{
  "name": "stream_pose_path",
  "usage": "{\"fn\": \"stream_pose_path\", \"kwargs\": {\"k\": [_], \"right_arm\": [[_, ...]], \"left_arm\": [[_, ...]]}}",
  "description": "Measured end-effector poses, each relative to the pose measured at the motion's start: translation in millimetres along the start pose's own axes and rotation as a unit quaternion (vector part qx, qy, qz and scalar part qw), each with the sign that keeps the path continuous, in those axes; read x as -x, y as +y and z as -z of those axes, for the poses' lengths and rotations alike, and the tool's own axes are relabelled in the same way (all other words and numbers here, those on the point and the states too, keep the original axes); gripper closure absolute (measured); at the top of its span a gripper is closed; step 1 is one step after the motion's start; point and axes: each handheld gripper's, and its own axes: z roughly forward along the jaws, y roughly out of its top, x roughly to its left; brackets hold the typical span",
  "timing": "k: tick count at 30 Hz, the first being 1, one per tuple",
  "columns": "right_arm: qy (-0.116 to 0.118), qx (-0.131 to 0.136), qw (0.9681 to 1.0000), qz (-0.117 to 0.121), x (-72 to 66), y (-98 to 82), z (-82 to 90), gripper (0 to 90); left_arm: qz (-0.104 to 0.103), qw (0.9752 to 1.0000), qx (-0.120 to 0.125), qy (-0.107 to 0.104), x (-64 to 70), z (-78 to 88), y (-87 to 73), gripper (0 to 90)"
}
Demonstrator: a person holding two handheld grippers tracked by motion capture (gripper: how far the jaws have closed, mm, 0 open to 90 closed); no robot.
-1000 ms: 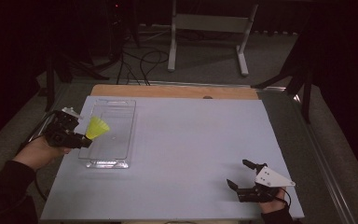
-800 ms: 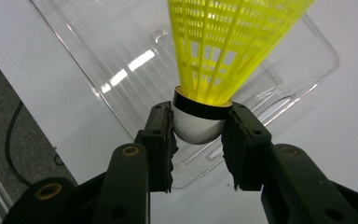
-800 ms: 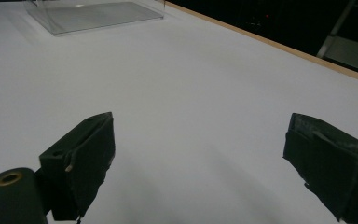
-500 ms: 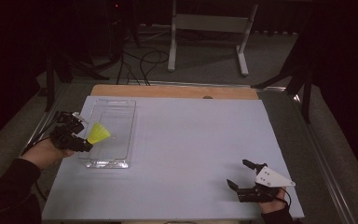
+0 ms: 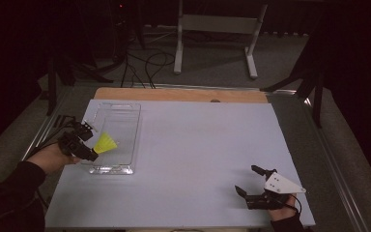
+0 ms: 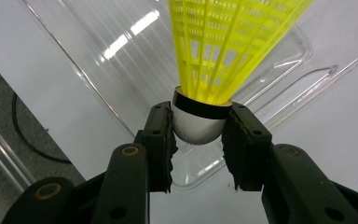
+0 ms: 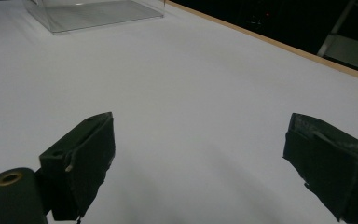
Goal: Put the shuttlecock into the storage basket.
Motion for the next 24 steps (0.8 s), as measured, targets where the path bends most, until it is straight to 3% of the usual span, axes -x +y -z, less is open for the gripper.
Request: {"fn": "stream_pose_path", "kwargs": {"k": [7, 15, 17, 20, 24], "right_arm": [[0.0, 0.0, 1.0, 0.0, 0.2, -0.1, 0.1, 9.2], [0.0, 0.001, 1.0, 0.0, 0.4, 0.0, 0.4, 9.2], [0.0, 0.001, 1.0, 0.001, 0.4, 0.0, 0.3, 9.2], [0.0, 0.001, 1.0, 0.001, 0.4, 0.1, 0.5, 9.2], [0.0, 0.001, 1.0, 0.001, 0.6, 0.0, 0.4, 9.2]], "left_arm": [[0.004, 0.9997, -0.025, 0.006, 1.2, -4.8, 7.3, 61.2], [0.018, 0.9995, -0.023, 0.009, -0.3, 5.2, 15.0, 22.4], [0.016, 0.9996, -0.021, 0.005, 0.9, 6.8, 16.0, 20.1], [0.013, 0.9994, -0.018, -0.025, 0.3, 8.6, 16.8, 11.6], [0.01, 0.9993, -0.008, -0.035, 1.0, 11.4, 18.7, 4.2]]}}
